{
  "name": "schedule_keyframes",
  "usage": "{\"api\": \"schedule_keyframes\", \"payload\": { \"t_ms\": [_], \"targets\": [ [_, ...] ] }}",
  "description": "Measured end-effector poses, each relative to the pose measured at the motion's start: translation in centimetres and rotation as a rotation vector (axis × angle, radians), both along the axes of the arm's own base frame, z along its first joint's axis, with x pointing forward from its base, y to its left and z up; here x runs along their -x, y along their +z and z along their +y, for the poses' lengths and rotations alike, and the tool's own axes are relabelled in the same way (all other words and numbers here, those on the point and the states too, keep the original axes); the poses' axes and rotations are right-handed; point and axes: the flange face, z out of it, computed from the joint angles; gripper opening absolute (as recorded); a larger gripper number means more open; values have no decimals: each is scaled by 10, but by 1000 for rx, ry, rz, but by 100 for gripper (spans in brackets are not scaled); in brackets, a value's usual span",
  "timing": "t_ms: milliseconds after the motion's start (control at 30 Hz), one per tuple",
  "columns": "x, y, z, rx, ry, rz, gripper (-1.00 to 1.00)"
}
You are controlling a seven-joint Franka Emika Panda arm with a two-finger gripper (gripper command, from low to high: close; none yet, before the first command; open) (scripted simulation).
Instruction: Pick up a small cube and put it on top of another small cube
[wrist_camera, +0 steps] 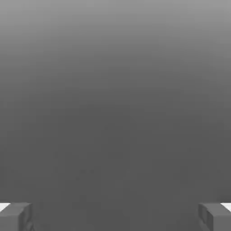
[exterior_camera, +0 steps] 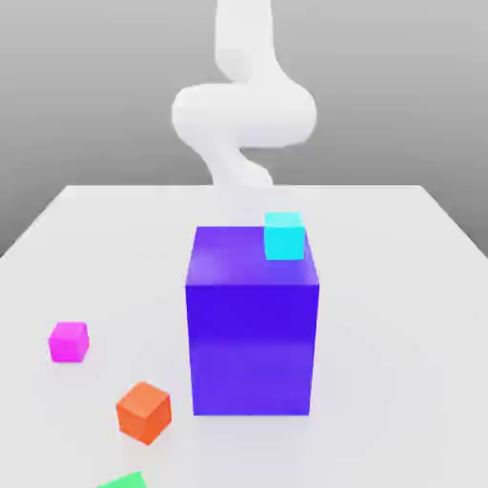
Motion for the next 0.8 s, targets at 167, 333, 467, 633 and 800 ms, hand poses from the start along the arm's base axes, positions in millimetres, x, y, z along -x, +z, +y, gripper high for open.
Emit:
{"api": "schedule_keyframes", "payload": {
  "t_ms": [167,333,467,633,800],
  "targets": [
    [-33,-62,-38,-6,-193,92,0],
    [-51,-126,-85,-29,-375,179,0],
    [-54,-178,-125,-60,-517,245,0],
    [-43,-244,-173,-115,-689,323,0],
    [-19,-307,-216,-188,-854,393,0]
  ]
}}
